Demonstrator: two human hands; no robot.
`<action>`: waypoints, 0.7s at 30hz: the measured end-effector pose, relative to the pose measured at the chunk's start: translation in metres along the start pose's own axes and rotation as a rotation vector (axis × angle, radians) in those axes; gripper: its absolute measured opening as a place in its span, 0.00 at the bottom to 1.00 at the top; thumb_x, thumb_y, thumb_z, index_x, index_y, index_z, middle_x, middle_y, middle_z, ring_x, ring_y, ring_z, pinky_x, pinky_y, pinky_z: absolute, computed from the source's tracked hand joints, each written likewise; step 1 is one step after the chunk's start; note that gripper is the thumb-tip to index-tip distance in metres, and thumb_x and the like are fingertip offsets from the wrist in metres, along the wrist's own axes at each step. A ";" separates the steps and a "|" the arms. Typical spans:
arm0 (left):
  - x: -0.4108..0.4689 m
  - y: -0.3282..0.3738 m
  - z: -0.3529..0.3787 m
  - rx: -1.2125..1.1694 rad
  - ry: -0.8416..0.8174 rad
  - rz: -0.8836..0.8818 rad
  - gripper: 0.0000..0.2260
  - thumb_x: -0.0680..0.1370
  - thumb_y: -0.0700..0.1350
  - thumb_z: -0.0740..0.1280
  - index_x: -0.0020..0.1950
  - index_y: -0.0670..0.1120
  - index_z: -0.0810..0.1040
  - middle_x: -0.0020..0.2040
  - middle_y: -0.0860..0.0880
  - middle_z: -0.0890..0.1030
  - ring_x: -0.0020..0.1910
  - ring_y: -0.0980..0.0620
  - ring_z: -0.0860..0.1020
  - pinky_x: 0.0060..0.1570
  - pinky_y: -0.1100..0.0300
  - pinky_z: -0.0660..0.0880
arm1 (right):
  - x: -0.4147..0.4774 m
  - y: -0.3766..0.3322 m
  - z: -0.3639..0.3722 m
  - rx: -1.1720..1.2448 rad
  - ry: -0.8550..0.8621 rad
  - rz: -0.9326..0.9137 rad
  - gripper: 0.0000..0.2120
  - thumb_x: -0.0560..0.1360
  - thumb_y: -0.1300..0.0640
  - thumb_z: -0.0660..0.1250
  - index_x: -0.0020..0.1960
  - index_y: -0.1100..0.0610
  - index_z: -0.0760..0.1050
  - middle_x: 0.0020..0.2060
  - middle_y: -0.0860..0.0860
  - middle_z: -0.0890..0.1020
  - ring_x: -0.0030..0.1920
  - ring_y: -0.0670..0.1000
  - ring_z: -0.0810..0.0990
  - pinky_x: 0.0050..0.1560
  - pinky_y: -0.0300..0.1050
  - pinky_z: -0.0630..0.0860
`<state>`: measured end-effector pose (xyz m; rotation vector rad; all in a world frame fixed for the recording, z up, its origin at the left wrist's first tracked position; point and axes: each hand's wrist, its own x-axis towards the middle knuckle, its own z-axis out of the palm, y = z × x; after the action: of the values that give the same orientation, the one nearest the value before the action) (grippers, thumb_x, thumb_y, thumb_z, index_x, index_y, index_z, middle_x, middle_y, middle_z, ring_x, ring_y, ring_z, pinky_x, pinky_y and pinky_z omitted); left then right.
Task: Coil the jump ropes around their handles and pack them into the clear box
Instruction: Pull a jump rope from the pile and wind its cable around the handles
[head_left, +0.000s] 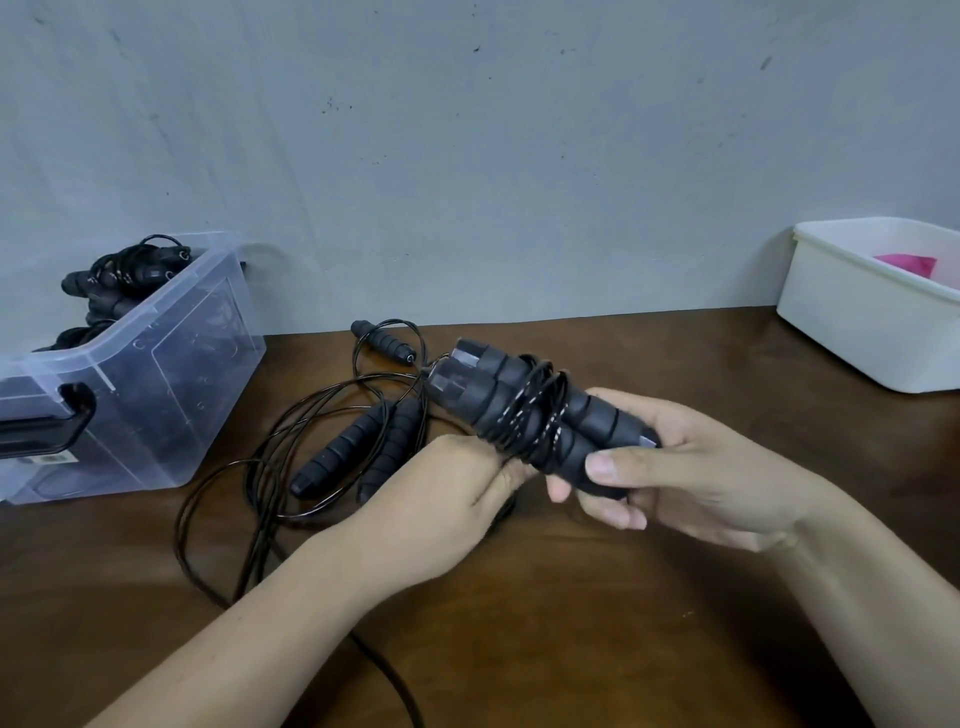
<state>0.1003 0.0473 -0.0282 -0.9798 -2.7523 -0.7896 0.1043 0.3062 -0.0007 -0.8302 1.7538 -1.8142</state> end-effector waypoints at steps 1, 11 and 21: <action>0.001 0.001 0.002 -0.013 -0.017 -0.003 0.09 0.86 0.59 0.55 0.51 0.60 0.72 0.39 0.58 0.77 0.39 0.59 0.77 0.40 0.65 0.72 | 0.002 0.002 0.001 -0.024 0.044 -0.007 0.15 0.83 0.62 0.68 0.66 0.68 0.71 0.52 0.67 0.81 0.38 0.53 0.74 0.38 0.48 0.68; -0.004 0.010 -0.004 0.162 0.013 0.072 0.13 0.86 0.61 0.56 0.55 0.56 0.75 0.35 0.56 0.77 0.35 0.56 0.77 0.36 0.60 0.74 | 0.009 0.012 -0.014 -0.628 0.533 0.111 0.10 0.83 0.46 0.70 0.56 0.52 0.74 0.43 0.50 0.88 0.33 0.51 0.78 0.39 0.53 0.78; 0.001 -0.010 -0.022 0.028 0.242 0.122 0.13 0.82 0.61 0.68 0.47 0.53 0.80 0.40 0.57 0.80 0.41 0.55 0.80 0.40 0.53 0.77 | 0.011 0.019 0.004 -0.662 0.093 0.290 0.07 0.84 0.47 0.71 0.55 0.49 0.77 0.43 0.44 0.87 0.34 0.49 0.78 0.40 0.41 0.75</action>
<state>0.0918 0.0302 -0.0135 -0.9661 -2.4680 -0.7901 0.0978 0.2945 -0.0189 -0.6742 2.4360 -1.1001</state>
